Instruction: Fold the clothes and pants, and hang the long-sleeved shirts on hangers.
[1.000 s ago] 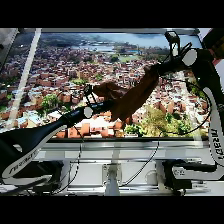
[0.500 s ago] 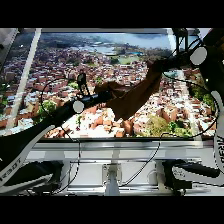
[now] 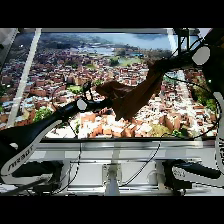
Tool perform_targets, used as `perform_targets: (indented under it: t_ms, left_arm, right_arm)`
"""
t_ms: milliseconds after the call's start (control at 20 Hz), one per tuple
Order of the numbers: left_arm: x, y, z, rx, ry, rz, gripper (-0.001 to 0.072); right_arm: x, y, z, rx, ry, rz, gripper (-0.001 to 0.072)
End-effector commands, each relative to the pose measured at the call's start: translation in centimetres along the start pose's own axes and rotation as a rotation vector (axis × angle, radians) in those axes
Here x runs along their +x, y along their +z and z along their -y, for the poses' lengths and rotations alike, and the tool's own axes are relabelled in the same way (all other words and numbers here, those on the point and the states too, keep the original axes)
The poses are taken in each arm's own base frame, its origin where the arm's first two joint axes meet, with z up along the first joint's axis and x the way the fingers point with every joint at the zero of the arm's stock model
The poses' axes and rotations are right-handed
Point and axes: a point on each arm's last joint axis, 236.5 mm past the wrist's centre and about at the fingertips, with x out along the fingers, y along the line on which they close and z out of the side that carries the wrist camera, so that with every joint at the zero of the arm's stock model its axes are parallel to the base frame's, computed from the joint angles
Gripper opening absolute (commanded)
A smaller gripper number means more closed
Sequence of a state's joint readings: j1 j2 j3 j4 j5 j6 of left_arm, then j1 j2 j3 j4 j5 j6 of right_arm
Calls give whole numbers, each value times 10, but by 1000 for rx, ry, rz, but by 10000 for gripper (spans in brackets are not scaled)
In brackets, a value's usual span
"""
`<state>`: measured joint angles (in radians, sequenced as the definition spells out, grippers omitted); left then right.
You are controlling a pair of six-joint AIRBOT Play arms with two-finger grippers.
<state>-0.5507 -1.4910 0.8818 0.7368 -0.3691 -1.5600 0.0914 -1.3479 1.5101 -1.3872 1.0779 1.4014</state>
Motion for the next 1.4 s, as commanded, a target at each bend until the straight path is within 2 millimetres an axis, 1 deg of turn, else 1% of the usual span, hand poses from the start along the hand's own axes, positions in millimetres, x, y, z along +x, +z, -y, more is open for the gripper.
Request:
perform_targets:
  t_ms: [0, 100, 250, 300, 400, 450, 550, 600, 650, 700, 800, 900, 950, 1000, 1100, 1200, 1250, 1300, 1350]
  left_arm:
    - [12, -2, 11, 8, -33, -25, 636]
    - [20, -3, 12, -1, -32, -33, 636]
    - [25, 3, 23, -38, -58, -20, 635]
    - [26, 7, 26, -34, -62, -6, 595]
    - [27, 9, 30, -29, -64, 8, 406]
    - [29, 7, 31, -26, -64, 6, 326]
    - [31, 7, 34, -44, -70, 21, 203]
    - [32, 11, 38, -66, -78, 45, 154]
    - [32, 15, 42, -85, -85, 71, 73]
    - [32, 19, 44, -98, -89, 95, 21]
    - [30, 25, 50, -106, -99, 122, 20]
    - [23, 35, 62, -83, -124, 144, 19]
    - [14, 46, 71, -41, -141, 170, 19]
    - [-1, 61, 83, 19, -162, 210, 19]
    - [-43, 96, 102, 122, -202, 316, 19]
    - [-103, 136, 114, 224, -227, 455, 19]
    - [-142, 157, 118, 275, -230, 542, 19]
    - [-183, 176, 121, 299, -235, 630, 19]
    - [-221, 190, 123, 298, -246, 710, 19]
  right_arm:
    - [0, 0, -1, 0, 2, -2, 18]
    - [0, -1, -1, 0, 2, -2, 18]
    - [0, -1, -1, 0, 2, -2, 18]
    - [0, -1, -1, 0, 3, -2, 18]
    - [0, -1, -1, 1, 3, -3, 18]
    - [0, -1, -1, 1, 4, -5, 18]
    - [0, -3, -1, 0, 4, -12, 18]
    - [0, -3, -1, 0, 5, -14, 18]
    - [0, -4, -2, 1, 5, -17, 17]
    - [0, -5, -2, 1, 6, -21, 18]
    - [-1, -7, -2, 0, 7, -29, 18]
    - [-1, -7, -2, -1, 5, -30, 18]
    - [-1, -7, 0, -4, 0, -31, 18]
    - [-1, -8, 3, -10, -13, -32, 18]
    - [-1, -8, 10, -24, -41, -36, 18]
    - [-4, -9, 19, -47, -83, -38, 18]
    - [-10, -7, 22, -54, -97, -30, 17]
    - [-18, -2, 20, -55, -97, -6, 18]
    - [-30, 4, 14, -52, -84, 31, 18]
